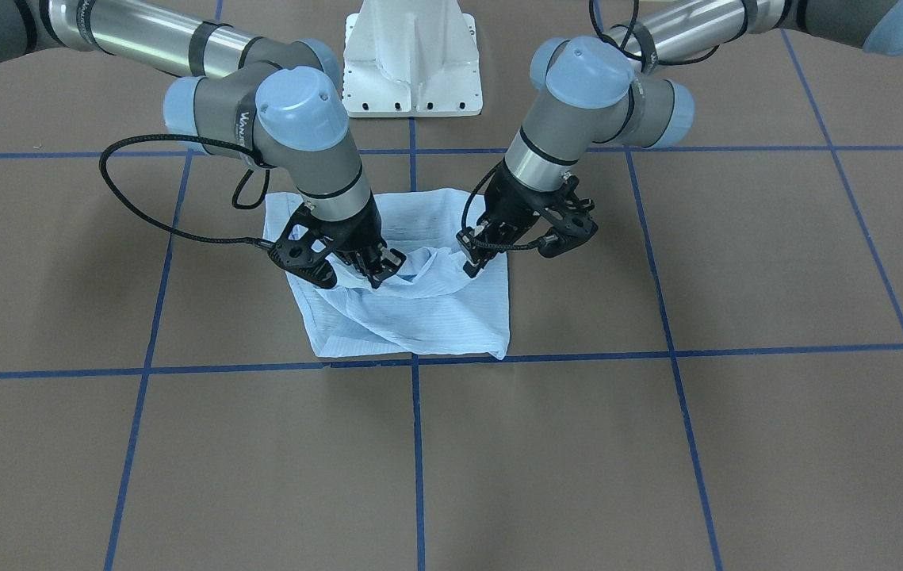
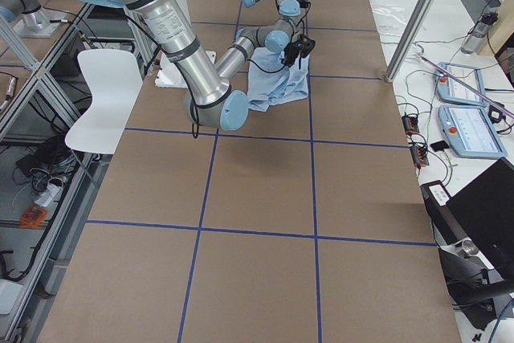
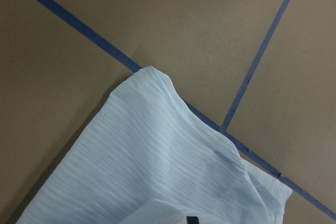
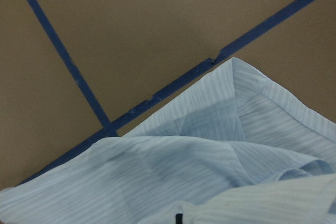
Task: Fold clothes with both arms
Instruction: 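Lay the folded edge down on the far side with both grippers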
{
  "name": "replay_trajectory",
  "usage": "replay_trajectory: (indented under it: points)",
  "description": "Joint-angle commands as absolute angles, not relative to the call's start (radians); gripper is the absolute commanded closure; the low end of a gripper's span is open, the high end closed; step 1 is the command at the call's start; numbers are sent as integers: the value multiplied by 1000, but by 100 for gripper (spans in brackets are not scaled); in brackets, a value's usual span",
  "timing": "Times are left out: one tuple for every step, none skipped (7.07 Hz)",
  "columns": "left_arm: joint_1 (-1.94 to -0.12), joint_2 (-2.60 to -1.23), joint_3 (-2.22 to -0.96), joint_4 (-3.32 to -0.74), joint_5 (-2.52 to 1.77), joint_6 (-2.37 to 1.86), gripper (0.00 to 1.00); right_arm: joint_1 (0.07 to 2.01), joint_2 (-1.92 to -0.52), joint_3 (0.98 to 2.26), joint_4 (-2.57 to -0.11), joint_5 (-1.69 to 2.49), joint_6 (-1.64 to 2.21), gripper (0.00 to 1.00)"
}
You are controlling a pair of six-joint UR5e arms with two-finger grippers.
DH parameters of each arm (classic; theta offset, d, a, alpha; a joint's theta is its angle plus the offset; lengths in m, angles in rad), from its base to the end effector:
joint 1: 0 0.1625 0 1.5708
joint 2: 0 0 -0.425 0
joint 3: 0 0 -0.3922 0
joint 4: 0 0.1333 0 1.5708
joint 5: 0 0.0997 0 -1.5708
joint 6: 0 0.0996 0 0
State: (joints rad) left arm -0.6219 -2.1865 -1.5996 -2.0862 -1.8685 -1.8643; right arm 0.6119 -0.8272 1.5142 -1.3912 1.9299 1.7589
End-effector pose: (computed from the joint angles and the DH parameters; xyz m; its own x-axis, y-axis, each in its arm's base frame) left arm 0.4970 -0.4843 0.2205 0.2129 -0.4929 -0.8437 0.4178 0.8264 -0.3774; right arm -0.5383 -0.4978 0.2110 0.4610 0.5374 0.7061 -0.4120 0.8344 -0.3660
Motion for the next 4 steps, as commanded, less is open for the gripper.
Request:
replay_trajectory:
  points:
    - [-646, -2194, -1537, -2125, -1868, -1862, 100, 612, -827, 1471, -1361, 1931, 1759, 100]
    - [-652, -2195, -1522, -2132, -1868, -1862, 100, 615, -827, 1470, -1361, 1931, 1759, 100]
    - [-656, -2200, -1519, -2131, -1868, -1846, 100, 618, -825, 1470, -1361, 1931, 1759, 100]
    - [-658, -2201, -1511, -2132, -1868, -1841, 100, 623, -822, 1470, -1359, 1931, 1758, 100]
